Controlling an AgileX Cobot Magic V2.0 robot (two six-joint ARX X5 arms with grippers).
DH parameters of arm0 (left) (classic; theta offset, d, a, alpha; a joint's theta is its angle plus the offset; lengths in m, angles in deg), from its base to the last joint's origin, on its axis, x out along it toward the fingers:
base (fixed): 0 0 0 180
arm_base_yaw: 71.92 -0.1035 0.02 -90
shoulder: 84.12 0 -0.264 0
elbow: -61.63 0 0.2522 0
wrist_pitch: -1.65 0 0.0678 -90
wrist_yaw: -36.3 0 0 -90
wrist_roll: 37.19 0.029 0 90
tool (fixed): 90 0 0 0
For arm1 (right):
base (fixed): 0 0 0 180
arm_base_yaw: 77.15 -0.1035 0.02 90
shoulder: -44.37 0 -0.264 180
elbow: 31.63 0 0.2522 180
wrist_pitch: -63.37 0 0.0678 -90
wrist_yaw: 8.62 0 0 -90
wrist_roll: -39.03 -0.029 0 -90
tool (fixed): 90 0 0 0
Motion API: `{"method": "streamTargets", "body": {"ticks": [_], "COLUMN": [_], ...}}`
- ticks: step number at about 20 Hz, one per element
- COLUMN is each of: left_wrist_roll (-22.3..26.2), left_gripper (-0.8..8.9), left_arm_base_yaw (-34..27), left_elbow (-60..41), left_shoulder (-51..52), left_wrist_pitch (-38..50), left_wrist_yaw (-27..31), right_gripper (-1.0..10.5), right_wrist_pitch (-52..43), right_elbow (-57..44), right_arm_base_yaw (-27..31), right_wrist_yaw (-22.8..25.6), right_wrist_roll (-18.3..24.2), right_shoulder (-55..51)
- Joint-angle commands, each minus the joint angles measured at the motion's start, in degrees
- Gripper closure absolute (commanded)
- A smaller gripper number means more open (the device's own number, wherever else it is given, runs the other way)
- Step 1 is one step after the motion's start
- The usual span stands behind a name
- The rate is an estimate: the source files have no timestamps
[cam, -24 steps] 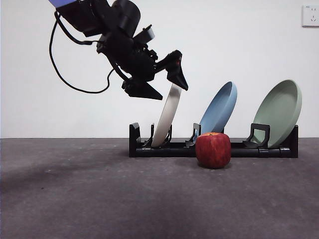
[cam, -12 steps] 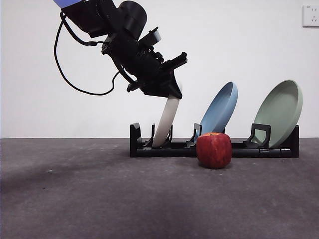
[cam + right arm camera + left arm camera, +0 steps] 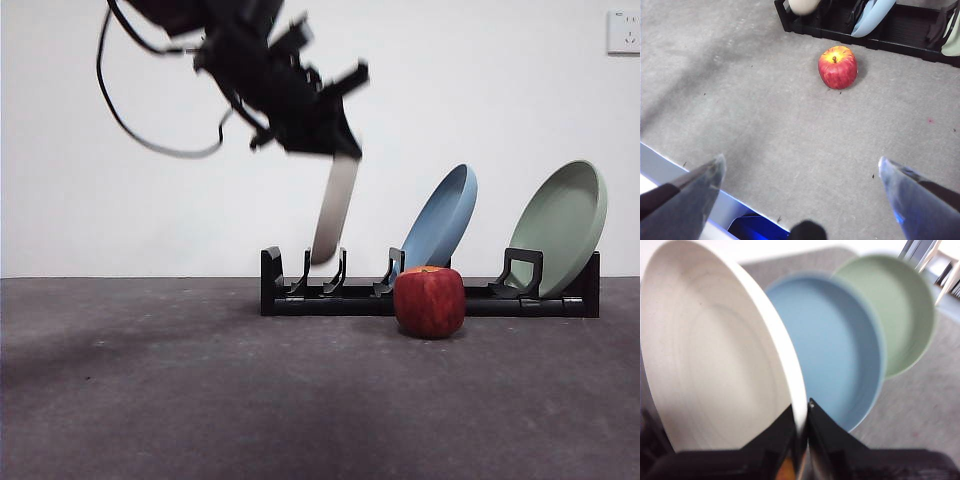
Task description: Take the yellow plate from the plate rack,put the plate on the table,take the apple from the table,put the apple in the plate
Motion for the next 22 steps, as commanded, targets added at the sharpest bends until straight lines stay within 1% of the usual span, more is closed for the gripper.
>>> {"method": "streamTargets", "body": {"ticks": [1, 2, 4, 6, 7, 8, 11, 13, 15, 16, 18, 20, 21, 22], "left_wrist_roll": [0.15, 0.35, 1.55, 5.9, 8.52, 10.6, 16.66, 17.79, 17.64, 17.03, 16.11, 15.54, 15.56, 15.61], "left_gripper": [8.22, 8.22, 8.22, 8.22, 8.22, 8.22, 8.22, 8.22, 8.21, 8.21, 8.21, 8.21, 8.21, 8.21], "left_arm_base_yaw": [0.22, 0.28, 1.27, 2.64, 3.89, 5.38, 11.13, 15.23, 18.27, 19.91, 23.5, 25.81, 26.58, 27.36], "left_elbow": [0.09, 0.09, 0.09, 0.09, 0.09, 0.09, 0.09, 0.09, -0.15, -0.83, -4.63, -10.86, -14.01, -17.99], "left_shoulder": [3.41, 5.09, 8.94, 13.55, 15.87, 18.34, 23.47, 24.35, 24.02, 23.67, 23.45, 23.32, 23.17, 23.02], "left_wrist_pitch": [-1.29, -2.82, -7.69, -15.08, -19.3, -23.71, -35.89, -42.73, -48.83, -50.07, -48.59, -44.92, -42.49, -38.93], "left_wrist_yaw": [-1.31, -2.19, -2.01, -1.33, 0.31, 3.61, 16.44, 24.79, 31.21, 33.14, 36.15, 38.93, 39.45, 41.24], "right_gripper": [2.6, 2.6, 2.6, 2.6, 2.6, 2.6, 2.6, 2.6, 2.6, 2.6, 2.6, 2.6, 2.6, 2.6], "right_wrist_pitch": [-0.33, -0.31, -0.33, -0.31, -0.33, -0.33, -0.31, -0.31, -0.31, -0.31, -0.28, -0.28, -0.28, -0.28], "right_elbow": [0.15, 0.13, 0.15, 0.15, 0.15, 0.15, 0.15, 0.15, 0.15, 0.15, 0.15, 0.15, 0.15, 0.15], "right_arm_base_yaw": [-0.13, -0.13, -0.13, -0.13, -0.13, -0.13, -0.13, -0.13, -0.13, -0.13, -0.13, -0.13, -0.13, -0.13], "right_wrist_yaw": [-0.11, -0.11, -0.11, -0.11, -0.11, -0.11, -0.11, -0.11, -0.11, -0.11, -0.11, -0.11, -0.11, -0.13], "right_wrist_roll": [-0.39, -0.39, -0.39, -0.39, -0.39, -0.42, -0.63, -1.25, -1.46, -1.46, -1.46, -1.46, -1.46, -1.46], "right_shoulder": [-0.04, -0.04, -0.04, -0.04, -0.04, -0.04, -0.04, -0.04, -0.04, -0.04, -0.04, -0.04, -0.04, -0.04]}}
